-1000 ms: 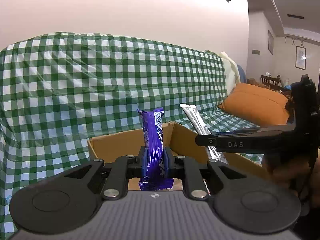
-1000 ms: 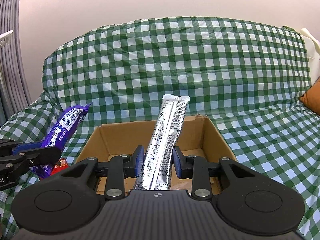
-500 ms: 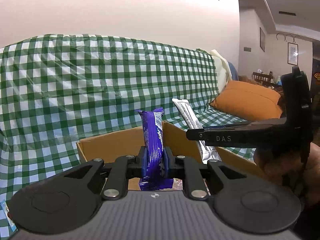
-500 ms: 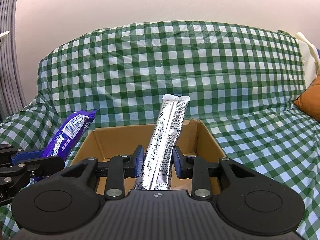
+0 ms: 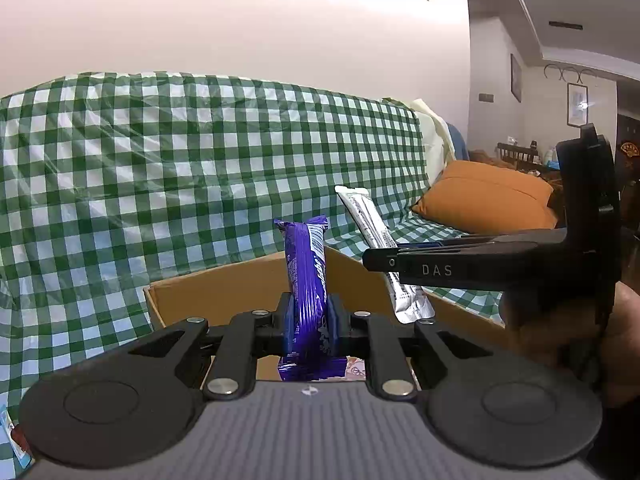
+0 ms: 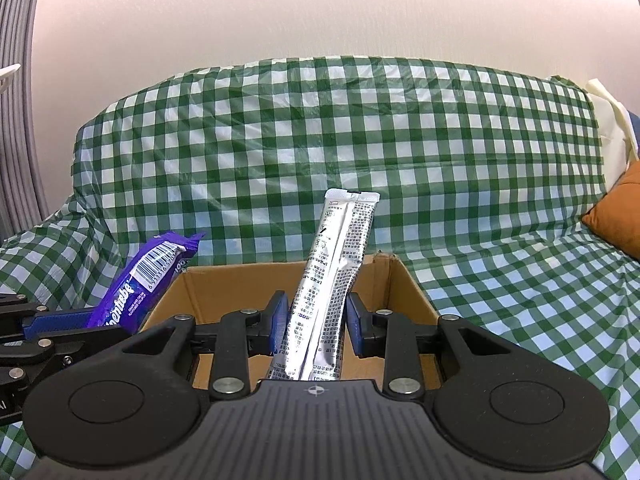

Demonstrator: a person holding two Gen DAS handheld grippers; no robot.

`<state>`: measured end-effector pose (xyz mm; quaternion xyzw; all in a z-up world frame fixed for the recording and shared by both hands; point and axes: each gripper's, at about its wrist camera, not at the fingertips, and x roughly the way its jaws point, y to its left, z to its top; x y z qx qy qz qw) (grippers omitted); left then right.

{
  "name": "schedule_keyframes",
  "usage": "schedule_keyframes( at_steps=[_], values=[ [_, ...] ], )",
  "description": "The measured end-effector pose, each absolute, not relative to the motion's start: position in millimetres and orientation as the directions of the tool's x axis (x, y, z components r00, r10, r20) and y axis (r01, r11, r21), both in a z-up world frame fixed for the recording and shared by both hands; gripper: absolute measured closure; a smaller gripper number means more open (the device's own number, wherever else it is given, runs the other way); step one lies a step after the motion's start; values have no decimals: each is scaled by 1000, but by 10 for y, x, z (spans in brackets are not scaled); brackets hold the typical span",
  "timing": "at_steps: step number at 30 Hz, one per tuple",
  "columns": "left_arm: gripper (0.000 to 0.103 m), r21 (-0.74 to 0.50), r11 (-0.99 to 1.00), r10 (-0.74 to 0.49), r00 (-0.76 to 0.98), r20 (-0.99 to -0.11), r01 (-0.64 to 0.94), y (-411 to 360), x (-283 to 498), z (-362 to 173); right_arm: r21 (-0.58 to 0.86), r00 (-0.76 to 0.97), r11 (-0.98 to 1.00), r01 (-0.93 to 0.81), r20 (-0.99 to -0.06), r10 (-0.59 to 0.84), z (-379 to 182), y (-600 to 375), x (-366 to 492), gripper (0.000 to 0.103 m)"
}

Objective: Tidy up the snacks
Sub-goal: 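Open the right gripper to drop the silver stick while the left drops the purple bar into the box, then move both grippers back to the snack pile and grasp a red packet with the right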

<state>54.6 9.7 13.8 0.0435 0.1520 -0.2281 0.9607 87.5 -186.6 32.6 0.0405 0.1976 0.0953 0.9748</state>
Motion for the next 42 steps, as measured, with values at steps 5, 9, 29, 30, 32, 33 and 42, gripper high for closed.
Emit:
schedule_keyframes(
  at_steps=[5, 9, 29, 30, 32, 33, 42],
  values=[
    [85, 14, 888, -434, 846, -310, 460, 94, 549, 130, 124, 914, 976, -178, -346, 211, 355, -1929, 854, 70],
    [85, 7, 883, -445, 841, -308, 470, 95, 549, 134, 122, 923, 975, -187, -317, 217, 386, -1961, 818, 69],
    [74, -16, 912, -393, 860, -324, 410, 255, 529, 208, 88, 923, 976, -199, -317, 217, 396, -1930, 830, 41],
    [74, -12, 915, -385, 863, -326, 404, 280, 512, 214, 86, 923, 975, -203, -316, 220, 397, -1918, 832, 41],
    [74, -1, 922, -365, 870, -332, 386, 351, 478, 223, 83, 920, 973, -213, -318, 229, 393, -1887, 864, 41],
    [74, 7, 928, -349, 874, -338, 373, 392, 459, 224, 82, 918, 972, -218, -320, 233, 391, -1867, 888, 41],
    [74, -63, 983, -181, 827, -532, 174, 1009, 589, 283, 98, 903, 960, -264, -324, 281, 407, -1701, 977, 42]
  ],
)
